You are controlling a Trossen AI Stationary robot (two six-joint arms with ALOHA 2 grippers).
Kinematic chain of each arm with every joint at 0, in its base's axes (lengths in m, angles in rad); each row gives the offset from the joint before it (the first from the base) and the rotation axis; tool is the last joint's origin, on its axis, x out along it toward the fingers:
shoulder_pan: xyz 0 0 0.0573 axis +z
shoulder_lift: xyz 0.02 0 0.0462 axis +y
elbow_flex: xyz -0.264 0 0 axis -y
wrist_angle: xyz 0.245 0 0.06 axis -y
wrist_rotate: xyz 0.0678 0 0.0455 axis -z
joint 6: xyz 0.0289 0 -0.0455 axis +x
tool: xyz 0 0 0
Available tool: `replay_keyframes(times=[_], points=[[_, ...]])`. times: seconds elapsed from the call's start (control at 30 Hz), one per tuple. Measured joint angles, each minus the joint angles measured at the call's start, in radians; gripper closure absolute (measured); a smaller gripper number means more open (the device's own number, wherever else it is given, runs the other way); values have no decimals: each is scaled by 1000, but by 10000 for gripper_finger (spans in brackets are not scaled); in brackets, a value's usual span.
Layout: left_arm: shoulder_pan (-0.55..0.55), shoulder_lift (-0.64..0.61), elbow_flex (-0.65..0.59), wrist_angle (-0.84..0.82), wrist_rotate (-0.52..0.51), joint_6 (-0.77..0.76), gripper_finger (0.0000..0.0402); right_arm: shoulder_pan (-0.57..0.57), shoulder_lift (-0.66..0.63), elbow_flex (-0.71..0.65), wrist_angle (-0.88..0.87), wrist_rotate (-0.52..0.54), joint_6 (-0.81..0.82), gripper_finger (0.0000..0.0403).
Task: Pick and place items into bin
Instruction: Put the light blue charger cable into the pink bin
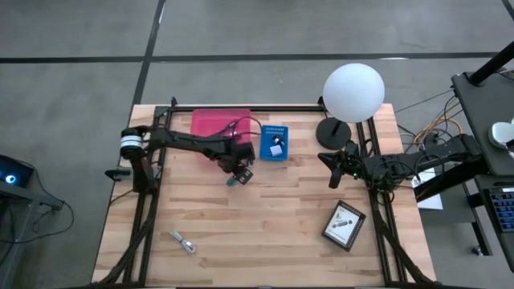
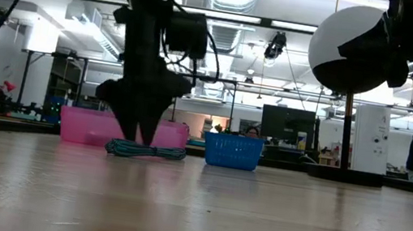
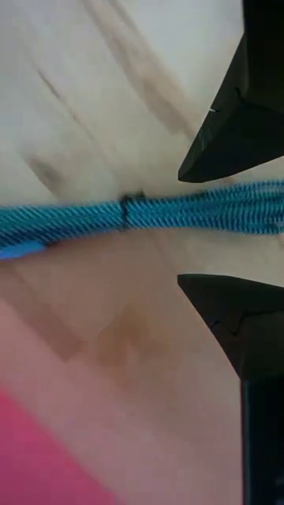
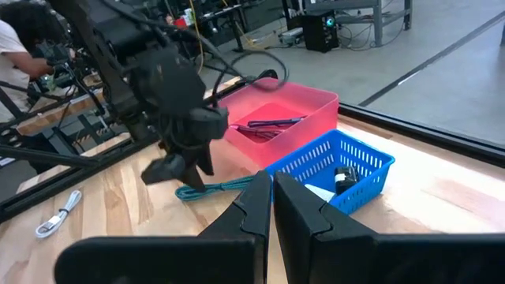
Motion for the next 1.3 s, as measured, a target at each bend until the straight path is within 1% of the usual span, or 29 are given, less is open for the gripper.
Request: replay_keyframes(times=[0.13,0.33,0.43,0.5,0.63,0.7,0.73,0.87,0.93,1.0,1.03,1.07,1.13,1.2,1.3], points=[[-9,55,1,-3,18,-5,217,0,0,0,-10,0,0,394],[-16,81,8,-7,38,2,219,0,0,-1,-20,0,2,394],[-16,76,6,-6,47,24,238,0,0,-1,-19,0,3,394],[-17,67,7,-5,71,91,263,0,0,-1,-19,0,4,394],[-19,57,18,-4,198,259,334,0,0,-1,-20,0,1,394],[-18,51,26,2,256,307,374,0,0,-1,-20,0,1,394],[-18,49,28,4,295,328,385,0,0,-2,-20,0,1,394],[-18,48,44,6,403,411,388,0,0,-6,-27,0,0,394],[-17,33,51,38,510,501,389,0,0,-6,-27,0,0,394],[-14,8,48,119,642,575,390,0,0,-6,-27,0,0,394],[-9,-4,48,154,693,597,390,0,0,-6,-27,0,0,394],[-3,-19,48,187,721,602,391,0,0,-6,-27,0,0,394],[17,-57,48,232,723,609,391,0,0,-5,-28,0,0,394],[45,-100,48,263,687,616,392,0,0,-6,-30,0,1,394],[95,-173,48,250,535,615,392,0,0,-6,-33,0,2,394]])
